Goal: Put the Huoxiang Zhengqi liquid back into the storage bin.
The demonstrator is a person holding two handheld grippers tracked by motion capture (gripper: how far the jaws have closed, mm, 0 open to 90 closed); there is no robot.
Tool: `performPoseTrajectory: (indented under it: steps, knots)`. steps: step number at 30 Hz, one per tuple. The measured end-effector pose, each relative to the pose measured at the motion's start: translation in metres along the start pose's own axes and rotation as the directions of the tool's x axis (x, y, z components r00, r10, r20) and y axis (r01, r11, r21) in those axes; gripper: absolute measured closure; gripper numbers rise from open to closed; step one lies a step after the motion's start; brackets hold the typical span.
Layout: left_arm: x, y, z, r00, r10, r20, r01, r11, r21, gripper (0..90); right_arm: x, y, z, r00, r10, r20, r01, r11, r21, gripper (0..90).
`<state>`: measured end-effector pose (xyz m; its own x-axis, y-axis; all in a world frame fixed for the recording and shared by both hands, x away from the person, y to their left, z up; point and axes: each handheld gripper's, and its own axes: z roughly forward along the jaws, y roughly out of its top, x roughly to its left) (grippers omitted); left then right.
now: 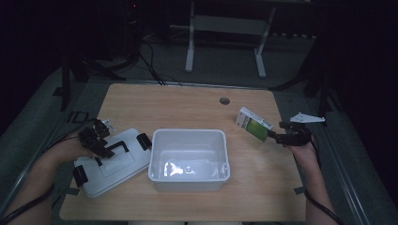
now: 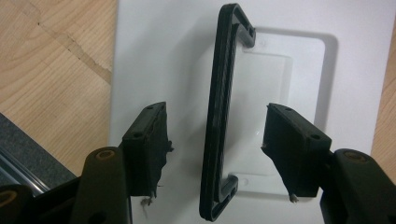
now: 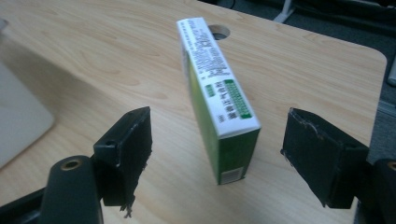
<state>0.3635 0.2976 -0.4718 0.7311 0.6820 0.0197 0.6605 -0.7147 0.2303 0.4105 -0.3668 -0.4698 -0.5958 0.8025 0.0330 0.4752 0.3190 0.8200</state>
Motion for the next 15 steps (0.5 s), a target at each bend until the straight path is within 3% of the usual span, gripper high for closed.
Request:
performPoseTrajectory:
  steps: [7, 15]
  knots:
    - [0.001, 0.001, 0.001, 1.0, 0.008, 0.0, -0.008, 0.9999, 0.011, 40.1, -0.007, 0.005, 0.016, 0.9999, 0.008, -0.006, -0.008, 1.0, 0.028, 28.2]
    - [0.002, 0.0, 0.001, 1.0, 0.003, 0.005, -0.004, 0.9999, 0.015, 40.1, -0.009, 0.01, 0.034, 0.9997, -0.006, 0.022, 0.004, 0.998, 0.068, 28.5]
